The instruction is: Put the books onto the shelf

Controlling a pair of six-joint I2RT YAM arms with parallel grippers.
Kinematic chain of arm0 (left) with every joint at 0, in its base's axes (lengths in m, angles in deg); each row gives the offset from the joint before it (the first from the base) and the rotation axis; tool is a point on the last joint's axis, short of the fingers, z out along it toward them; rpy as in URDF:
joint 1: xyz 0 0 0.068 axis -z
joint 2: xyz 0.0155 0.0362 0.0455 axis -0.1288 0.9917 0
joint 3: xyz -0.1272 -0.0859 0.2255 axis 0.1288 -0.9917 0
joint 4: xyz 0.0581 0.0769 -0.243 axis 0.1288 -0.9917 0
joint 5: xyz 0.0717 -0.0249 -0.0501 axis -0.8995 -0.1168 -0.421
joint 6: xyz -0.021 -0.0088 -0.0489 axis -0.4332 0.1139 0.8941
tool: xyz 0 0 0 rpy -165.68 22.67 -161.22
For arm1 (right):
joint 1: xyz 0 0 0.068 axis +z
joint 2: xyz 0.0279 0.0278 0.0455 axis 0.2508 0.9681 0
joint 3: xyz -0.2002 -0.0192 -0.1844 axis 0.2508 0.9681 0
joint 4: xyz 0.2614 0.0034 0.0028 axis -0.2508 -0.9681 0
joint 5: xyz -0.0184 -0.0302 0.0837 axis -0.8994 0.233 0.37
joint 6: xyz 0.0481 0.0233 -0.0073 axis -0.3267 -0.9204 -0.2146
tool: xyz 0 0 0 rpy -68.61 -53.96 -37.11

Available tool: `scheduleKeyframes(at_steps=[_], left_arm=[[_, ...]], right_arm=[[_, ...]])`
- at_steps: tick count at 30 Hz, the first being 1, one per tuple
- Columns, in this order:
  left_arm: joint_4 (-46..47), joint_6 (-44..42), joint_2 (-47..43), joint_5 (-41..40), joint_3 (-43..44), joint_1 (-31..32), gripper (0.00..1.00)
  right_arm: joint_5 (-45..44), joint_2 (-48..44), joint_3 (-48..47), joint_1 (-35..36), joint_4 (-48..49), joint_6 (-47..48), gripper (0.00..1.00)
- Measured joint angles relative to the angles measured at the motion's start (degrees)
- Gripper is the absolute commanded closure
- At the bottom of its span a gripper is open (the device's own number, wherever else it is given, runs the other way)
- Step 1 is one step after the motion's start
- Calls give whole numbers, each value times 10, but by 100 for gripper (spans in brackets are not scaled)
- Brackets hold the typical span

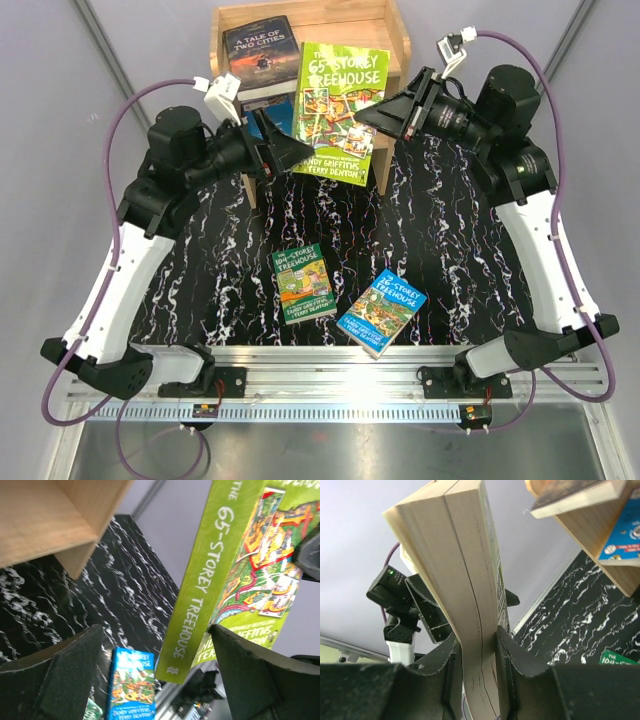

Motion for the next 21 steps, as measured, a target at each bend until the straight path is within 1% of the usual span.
scheduleKeyframes(at_steps=[2,5,8,9,12,13,14,18,19,20,21], left_arm=[[25,15,-5,19,-30,0,22],[51,35,-13,37,-56,-4,28],[85,56,-16,59,-70,-4,42],[100,67,-16,69,-74,-4,54],[125,90,-17,86,-79,-4,74],[132,98,-17,90,-80,-6,93],[138,107,-18,94,-80,-6,100],[142,112,-28,98,-80,-6,100],[138,111,-31,97,-79,-5,100],[131,108,-33,95,-76,-5,100],[115,103,-32,90,-65,-4,100]], right_arm=[[-3,-10,30,-3,4,-3,100],[-3,-10,70,-5,23,-21,100],[2,-11,106,-3,42,-44,100],[3,-12,114,-3,48,-50,100],[5,-16,134,-2,62,-65,100],[5,-19,138,-2,69,-67,100],[3,-21,141,-2,73,-68,100],[5,-33,148,0,88,-70,100],[8,-35,148,1,88,-71,94],[8,-36,148,2,87,-70,86],[8,-37,147,3,85,-70,49]])
